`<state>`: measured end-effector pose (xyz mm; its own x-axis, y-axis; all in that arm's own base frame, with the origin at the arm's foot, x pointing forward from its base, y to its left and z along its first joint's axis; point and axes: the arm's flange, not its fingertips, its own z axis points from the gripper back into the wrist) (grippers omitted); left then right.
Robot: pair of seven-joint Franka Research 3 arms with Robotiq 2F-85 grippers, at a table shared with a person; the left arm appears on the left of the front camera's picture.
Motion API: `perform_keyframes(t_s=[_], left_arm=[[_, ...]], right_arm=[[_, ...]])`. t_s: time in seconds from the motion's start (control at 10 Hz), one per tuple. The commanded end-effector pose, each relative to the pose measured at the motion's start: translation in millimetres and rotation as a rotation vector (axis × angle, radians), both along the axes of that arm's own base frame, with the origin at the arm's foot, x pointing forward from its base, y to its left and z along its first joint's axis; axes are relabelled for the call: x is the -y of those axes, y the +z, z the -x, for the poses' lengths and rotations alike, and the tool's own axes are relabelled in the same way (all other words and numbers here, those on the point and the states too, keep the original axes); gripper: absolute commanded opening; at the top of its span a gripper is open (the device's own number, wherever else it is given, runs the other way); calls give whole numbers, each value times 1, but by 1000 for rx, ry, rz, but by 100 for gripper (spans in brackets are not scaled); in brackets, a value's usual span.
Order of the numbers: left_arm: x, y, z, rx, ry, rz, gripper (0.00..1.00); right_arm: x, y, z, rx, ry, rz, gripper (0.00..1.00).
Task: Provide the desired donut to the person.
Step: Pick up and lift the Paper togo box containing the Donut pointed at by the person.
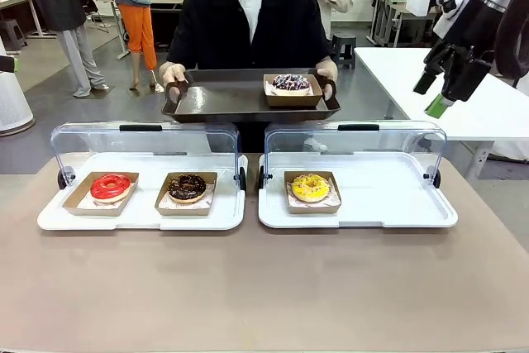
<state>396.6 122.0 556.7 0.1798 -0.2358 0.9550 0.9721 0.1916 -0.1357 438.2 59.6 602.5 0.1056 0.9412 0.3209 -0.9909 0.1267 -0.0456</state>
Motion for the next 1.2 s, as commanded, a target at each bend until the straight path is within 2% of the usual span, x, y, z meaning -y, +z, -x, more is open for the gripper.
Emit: perform_keyframes(t_s=[0.0, 0.7, 0.8, 0.9, 1.1], left_arm=[[0, 2, 1, 9, -3, 12, 100], [0, 2, 1, 9, -3, 12, 100], [0, 2, 1, 9, -3, 12, 100], [0, 2, 1, 9, -3, 12, 100], [0, 2, 1, 9, -3, 12, 100]], right_arm=[[0, 0, -2, -6, -1, 0, 100], [0, 0, 0, 0, 0, 0, 100], [18, 4, -4, -26, 160, -105, 100], [36, 6, -14, -2, 128, -209, 100], [73, -9, -29, -15, 60, -402, 100]])
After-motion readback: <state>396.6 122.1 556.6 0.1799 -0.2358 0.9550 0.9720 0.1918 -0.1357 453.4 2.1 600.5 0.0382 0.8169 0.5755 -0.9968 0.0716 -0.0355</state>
